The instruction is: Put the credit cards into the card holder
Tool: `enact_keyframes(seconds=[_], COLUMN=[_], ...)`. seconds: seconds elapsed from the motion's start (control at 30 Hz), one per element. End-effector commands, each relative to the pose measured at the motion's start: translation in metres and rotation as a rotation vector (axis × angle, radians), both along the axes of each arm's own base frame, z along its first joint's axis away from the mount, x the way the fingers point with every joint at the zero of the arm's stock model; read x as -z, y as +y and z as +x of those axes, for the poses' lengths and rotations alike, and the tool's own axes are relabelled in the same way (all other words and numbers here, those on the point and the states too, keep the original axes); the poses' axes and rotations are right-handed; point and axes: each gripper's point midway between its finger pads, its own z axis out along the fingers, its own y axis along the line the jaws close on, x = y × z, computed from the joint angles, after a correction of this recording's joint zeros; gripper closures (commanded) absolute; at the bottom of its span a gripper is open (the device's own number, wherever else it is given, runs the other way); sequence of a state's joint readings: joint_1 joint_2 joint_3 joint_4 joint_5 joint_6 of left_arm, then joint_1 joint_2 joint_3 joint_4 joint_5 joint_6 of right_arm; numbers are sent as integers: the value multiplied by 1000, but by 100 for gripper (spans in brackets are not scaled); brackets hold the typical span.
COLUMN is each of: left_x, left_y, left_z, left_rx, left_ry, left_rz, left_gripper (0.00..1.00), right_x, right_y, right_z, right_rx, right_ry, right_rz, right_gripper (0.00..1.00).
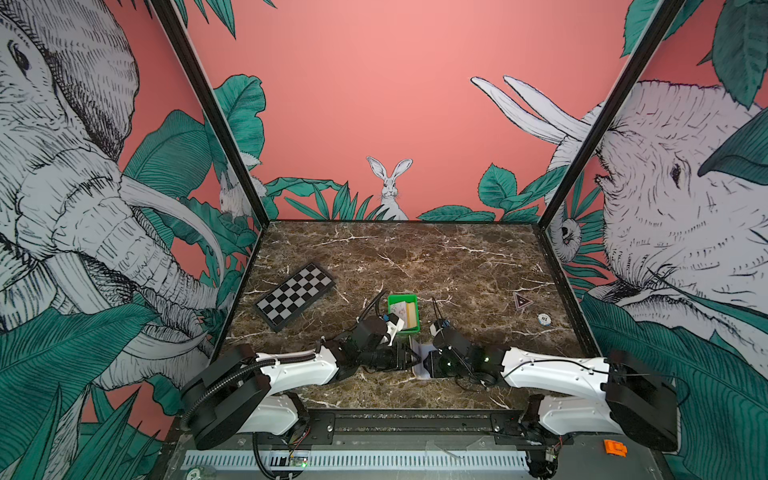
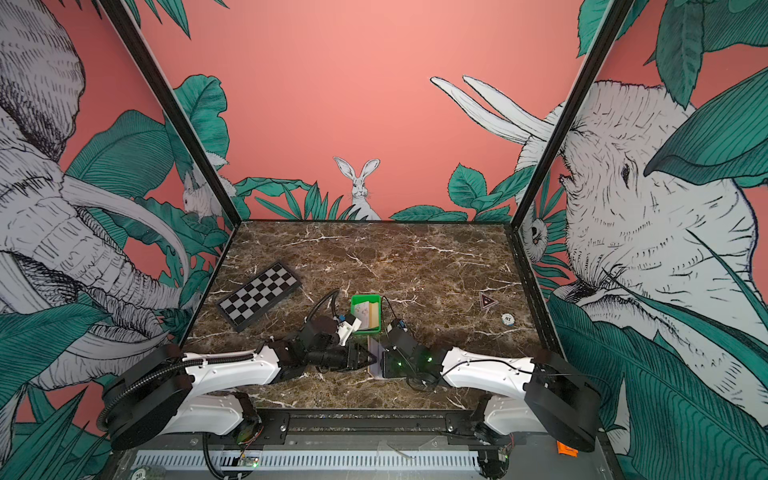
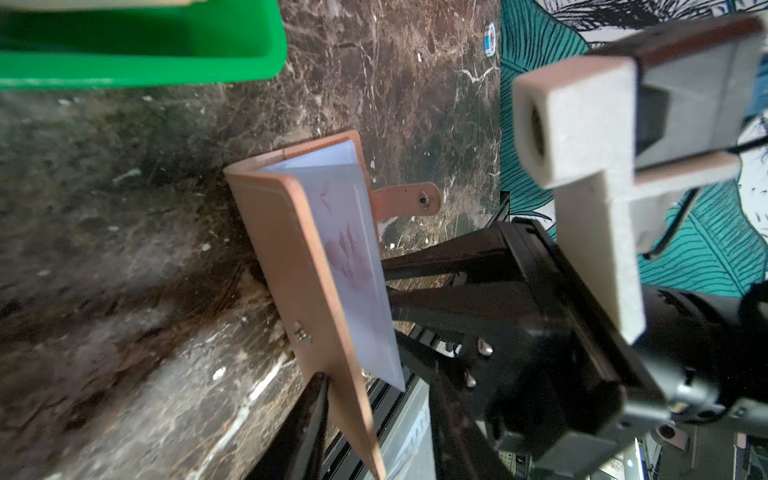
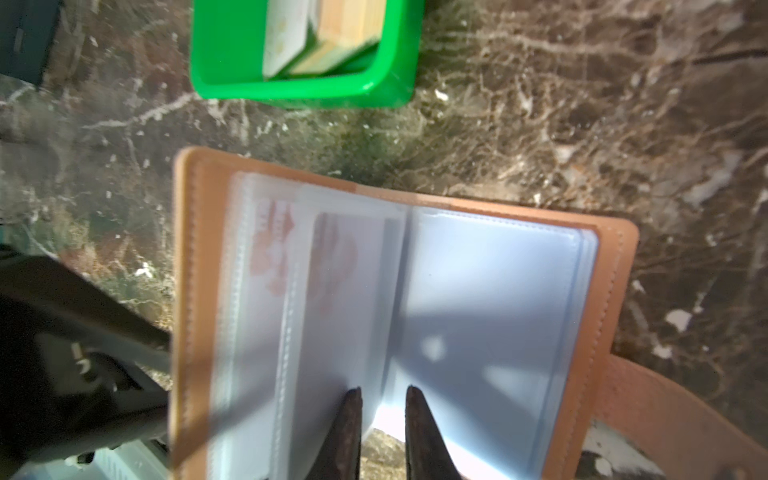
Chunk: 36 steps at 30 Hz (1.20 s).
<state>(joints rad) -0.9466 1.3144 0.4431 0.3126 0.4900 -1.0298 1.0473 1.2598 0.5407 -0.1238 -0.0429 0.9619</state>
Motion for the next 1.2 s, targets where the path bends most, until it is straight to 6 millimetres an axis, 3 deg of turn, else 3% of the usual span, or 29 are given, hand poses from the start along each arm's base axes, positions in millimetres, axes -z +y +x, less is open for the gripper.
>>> enact_keyframes(seconds=[0.0,0.23,0.43,0.6,0.73,1.03,1.17], left_x=[-11,-10,-6,17,25,29,11], left_y=[-6,-5,2,31,48,67,78], left_z=[4,4,2,2,1,5,22], left_rx=[3,3,-10,-58,-86,-119,-155], left_ry=[-26,-26,-26,-44,-64,-81,-129], left_rz=[-21,-17,12,163,215,260,264], left_gripper=[58,58,58,58,58,58,59], right_x=[-3,-7,-1,-3,-10,-35,-43], right_y=[0,14,9,-4,-9,3,10], right_z=[-1,-5,-3,3,9,30,47], right_rx=[-10,-61,-35,24,51,31,28], right_ry=[-18,-10,-4,-31,-66,-111,-109], right_rz=[16,82,56,11,9,4,4], right_gripper=[80,79,79,78,77,62,52])
